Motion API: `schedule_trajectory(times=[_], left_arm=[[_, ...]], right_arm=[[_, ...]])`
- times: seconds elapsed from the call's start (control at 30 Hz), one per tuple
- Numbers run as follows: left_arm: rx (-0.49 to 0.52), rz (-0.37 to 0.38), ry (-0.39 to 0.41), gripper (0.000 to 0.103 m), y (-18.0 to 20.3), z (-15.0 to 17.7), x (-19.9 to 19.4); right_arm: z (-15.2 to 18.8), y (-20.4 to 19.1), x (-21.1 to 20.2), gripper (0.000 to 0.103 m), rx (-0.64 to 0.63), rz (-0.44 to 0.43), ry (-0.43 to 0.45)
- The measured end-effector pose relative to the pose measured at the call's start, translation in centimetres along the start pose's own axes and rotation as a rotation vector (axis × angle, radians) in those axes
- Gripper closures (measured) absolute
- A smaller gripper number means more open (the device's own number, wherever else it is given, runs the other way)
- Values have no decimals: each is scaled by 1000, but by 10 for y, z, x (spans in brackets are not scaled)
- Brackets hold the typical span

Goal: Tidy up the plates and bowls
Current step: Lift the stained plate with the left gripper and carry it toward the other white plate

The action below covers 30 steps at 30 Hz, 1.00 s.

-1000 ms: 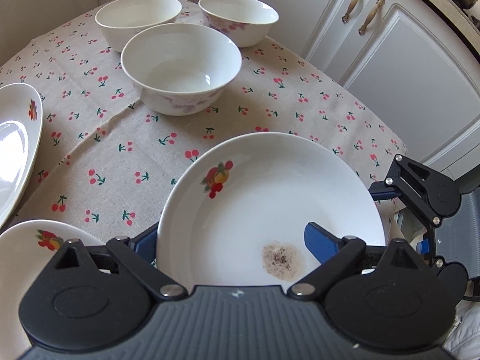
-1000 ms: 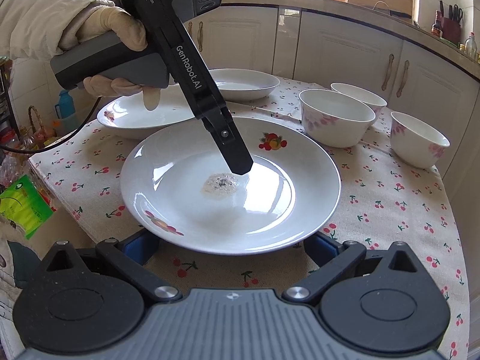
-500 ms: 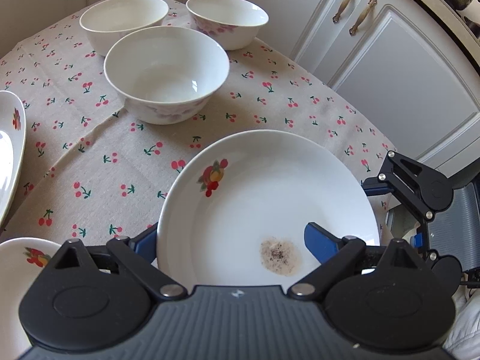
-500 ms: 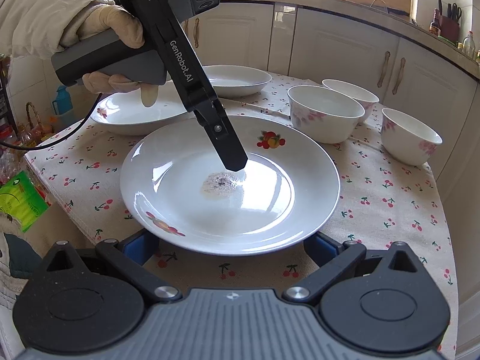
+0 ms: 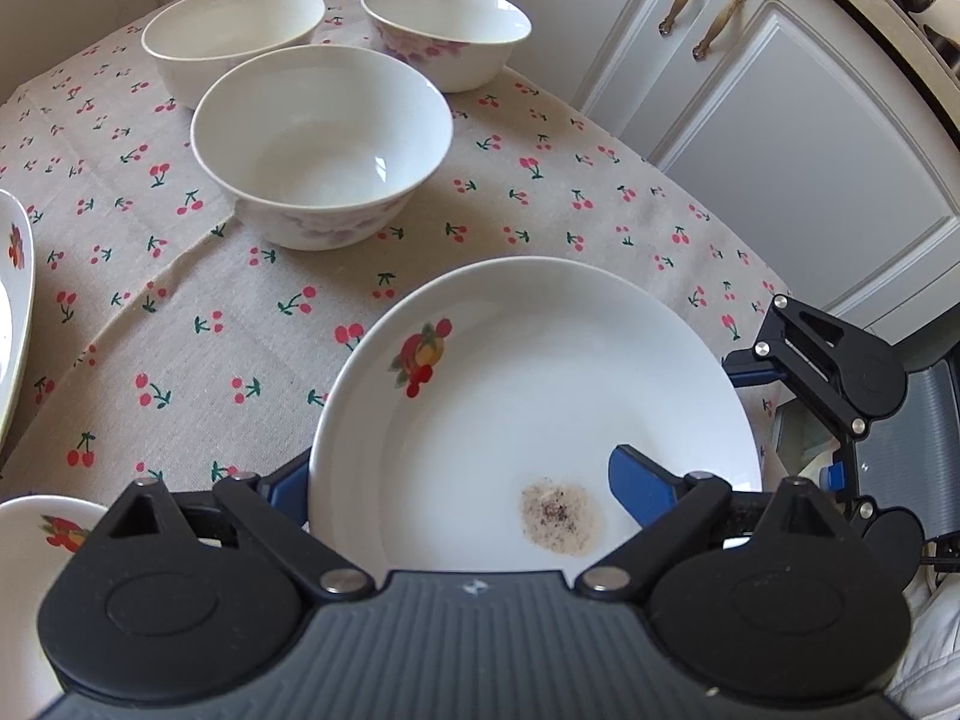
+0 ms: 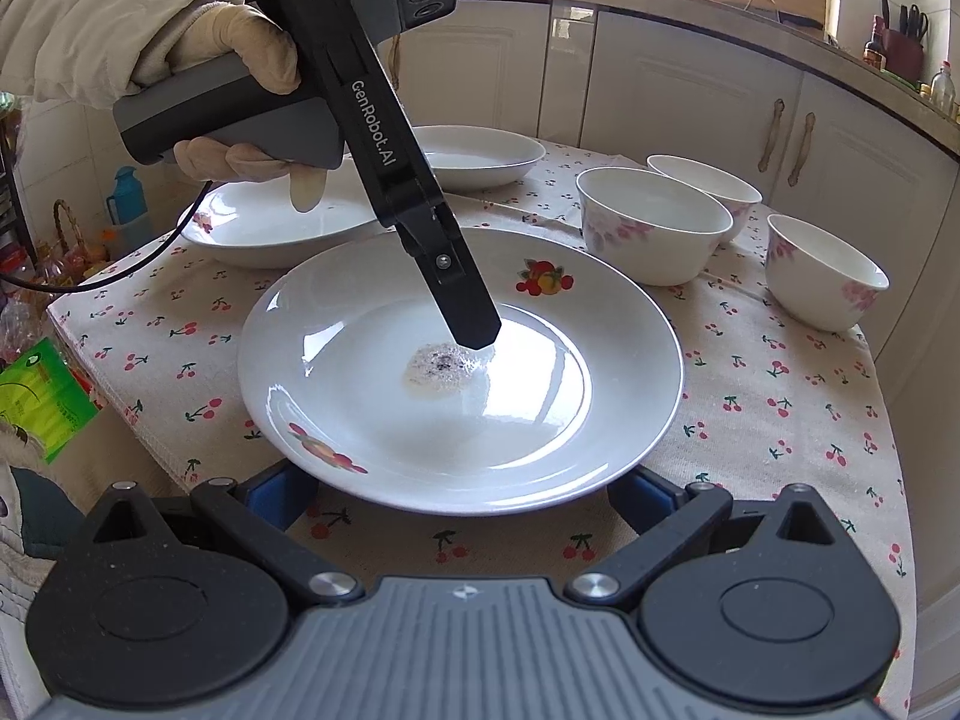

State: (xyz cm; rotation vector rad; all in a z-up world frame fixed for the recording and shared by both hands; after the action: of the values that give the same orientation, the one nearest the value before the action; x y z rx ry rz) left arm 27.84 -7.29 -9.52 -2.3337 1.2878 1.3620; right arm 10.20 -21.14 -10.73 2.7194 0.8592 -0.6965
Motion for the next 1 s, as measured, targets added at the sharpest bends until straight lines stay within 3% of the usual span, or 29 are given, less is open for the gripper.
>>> schedule_trajectory(times=[1.0], left_arm=[[-30, -35, 81, 7, 0, -1, -38]], right_arm=[[-13, 4, -1, 0, -8, -42, 20]])
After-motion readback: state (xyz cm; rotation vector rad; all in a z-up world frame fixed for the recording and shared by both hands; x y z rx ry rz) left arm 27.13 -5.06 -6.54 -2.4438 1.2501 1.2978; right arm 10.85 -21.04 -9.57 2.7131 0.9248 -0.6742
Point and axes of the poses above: each gripper's, at about its wrist camera, not at the fingertips, and x roughly the way its jaws point, y to its right, z to its underside, the point moved 2 cm from there along x, roughly the way its jaws point, and after that the axes turned 12 degrees about y, right-handed, at the moved point
